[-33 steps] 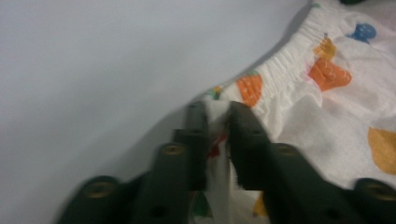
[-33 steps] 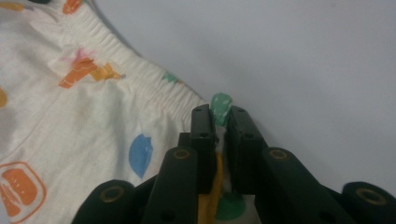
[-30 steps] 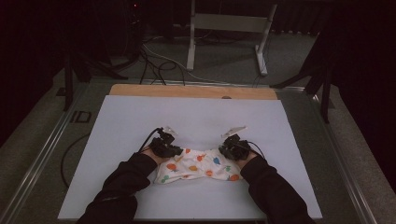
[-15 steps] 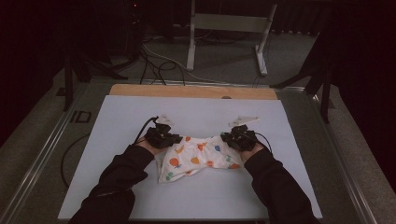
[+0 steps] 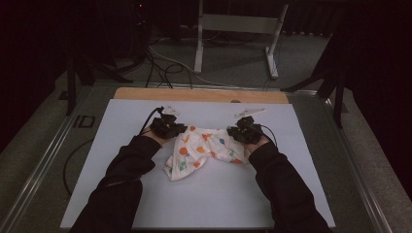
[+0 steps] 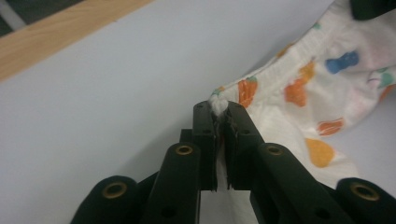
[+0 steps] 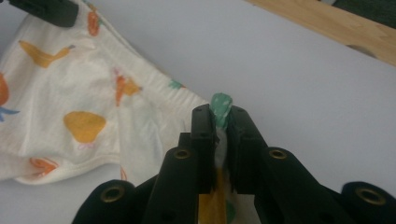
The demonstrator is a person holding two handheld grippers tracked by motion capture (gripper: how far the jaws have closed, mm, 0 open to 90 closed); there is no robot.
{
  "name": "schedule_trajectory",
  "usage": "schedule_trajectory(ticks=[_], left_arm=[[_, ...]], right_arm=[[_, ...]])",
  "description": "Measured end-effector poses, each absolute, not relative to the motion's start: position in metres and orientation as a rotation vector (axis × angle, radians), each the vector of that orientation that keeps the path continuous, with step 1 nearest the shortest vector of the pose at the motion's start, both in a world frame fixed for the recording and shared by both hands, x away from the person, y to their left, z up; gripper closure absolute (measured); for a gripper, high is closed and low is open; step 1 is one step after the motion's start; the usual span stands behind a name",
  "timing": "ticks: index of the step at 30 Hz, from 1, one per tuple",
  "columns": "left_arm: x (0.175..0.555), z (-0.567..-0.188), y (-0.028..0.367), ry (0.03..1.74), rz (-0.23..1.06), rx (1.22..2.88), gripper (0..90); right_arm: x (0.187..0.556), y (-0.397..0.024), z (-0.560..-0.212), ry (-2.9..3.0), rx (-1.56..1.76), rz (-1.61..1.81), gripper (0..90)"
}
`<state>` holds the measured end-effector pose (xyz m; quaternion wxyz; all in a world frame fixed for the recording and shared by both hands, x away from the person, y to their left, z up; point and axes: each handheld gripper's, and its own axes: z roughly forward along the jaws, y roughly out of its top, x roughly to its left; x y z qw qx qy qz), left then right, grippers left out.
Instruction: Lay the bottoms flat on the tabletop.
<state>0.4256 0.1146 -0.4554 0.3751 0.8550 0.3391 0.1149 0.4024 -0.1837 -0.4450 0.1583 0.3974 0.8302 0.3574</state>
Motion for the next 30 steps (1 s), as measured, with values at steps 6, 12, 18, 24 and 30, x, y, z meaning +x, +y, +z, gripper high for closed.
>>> schedule_trajectory(ticks=[6, 12, 18, 24, 30], left_arm=[[0.446, -0.458, 0.108, 0.886, 0.368, 2.222, 84.4], [0.464, -0.463, 0.104, 0.918, 0.395, 2.234, 84.1], [0.475, -0.472, 0.101, 0.953, 0.389, 2.226, 78.3], [0.477, -0.470, 0.105, 1.044, 0.361, 2.193, 29.1], [0.468, -0.466, 0.111, 1.003, 0.284, 2.183, 9.7]], right_arm=[[0.425, -0.180, -0.447, 2.377, 1.176, 1.000, 82.4], [0.447, -0.179, -0.452, 2.376, 1.228, 0.974, 82.2], [0.465, -0.178, -0.458, 2.365, 1.260, 0.956, 77.9], [0.470, -0.185, -0.455, 2.307, 1.288, 1.001, 34.9], [0.464, -0.192, -0.452, 2.332, 1.277, 1.085, 14.8]])
